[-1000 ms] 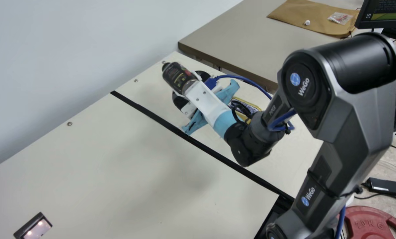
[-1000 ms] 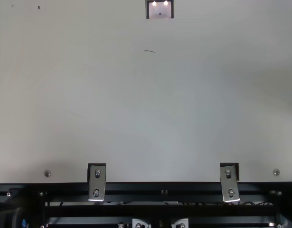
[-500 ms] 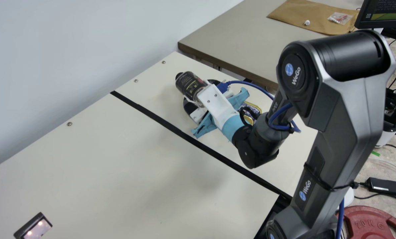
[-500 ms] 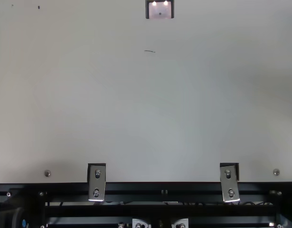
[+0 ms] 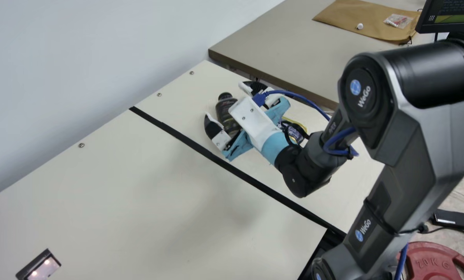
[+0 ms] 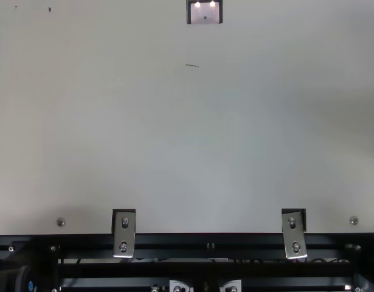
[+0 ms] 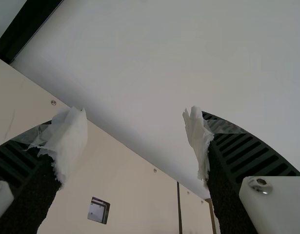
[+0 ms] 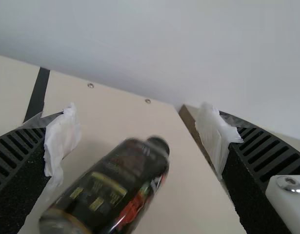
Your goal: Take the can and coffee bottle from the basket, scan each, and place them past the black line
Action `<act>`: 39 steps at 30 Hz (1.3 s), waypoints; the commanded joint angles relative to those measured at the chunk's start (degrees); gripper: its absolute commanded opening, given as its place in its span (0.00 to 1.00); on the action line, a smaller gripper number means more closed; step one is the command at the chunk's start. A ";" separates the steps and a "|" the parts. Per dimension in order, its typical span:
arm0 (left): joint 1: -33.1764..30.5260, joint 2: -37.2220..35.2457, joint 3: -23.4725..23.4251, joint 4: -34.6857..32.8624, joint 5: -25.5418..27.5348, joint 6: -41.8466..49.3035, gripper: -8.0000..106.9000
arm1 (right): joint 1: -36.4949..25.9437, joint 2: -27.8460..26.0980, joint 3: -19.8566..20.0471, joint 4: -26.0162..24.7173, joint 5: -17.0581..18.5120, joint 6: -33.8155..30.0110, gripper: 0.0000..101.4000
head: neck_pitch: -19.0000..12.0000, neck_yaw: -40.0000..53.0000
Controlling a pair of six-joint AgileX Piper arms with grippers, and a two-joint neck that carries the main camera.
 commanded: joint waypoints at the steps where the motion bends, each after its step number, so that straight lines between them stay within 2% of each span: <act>1: 0.00 0.00 0.00 0.00 0.00 0.00 0.85 | 1.19 -3.29 -0.59 -0.40 1.51 0.72 1.00 | -1.64 -1.09; 11: 0.00 0.00 0.00 0.00 0.00 0.00 0.85 | 9.37 -14.83 -5.70 0.42 10.76 3.26 1.00 | -1.64 -1.09; 16: 0.00 0.00 0.00 0.00 0.00 0.00 0.85 | 14.05 -18.24 -7.86 2.54 14.26 2.36 1.00 | -1.29 0.48; 20: 0.00 0.00 0.00 0.00 0.00 0.00 0.85 | 17.78 -20.32 -9.10 3.74 16.45 1.79 1.00 | -0.79 5.43; 24: 0.00 0.00 0.00 0.00 0.00 0.00 0.85 | 20.75 -21.85 -10.13 4.29 18.06 1.60 1.00 | -1.11 12.37; 30: 0.00 0.00 0.00 0.00 0.00 0.00 0.85 | 23.82 -23.34 -11.21 4.07 19.44 2.61 1.00 | -3.23 23.16; 39: 0.00 0.00 0.00 0.00 0.00 0.00 0.85 | 27.57 -25.77 -12.04 1.03 20.67 7.04 1.00 | -4.26 35.41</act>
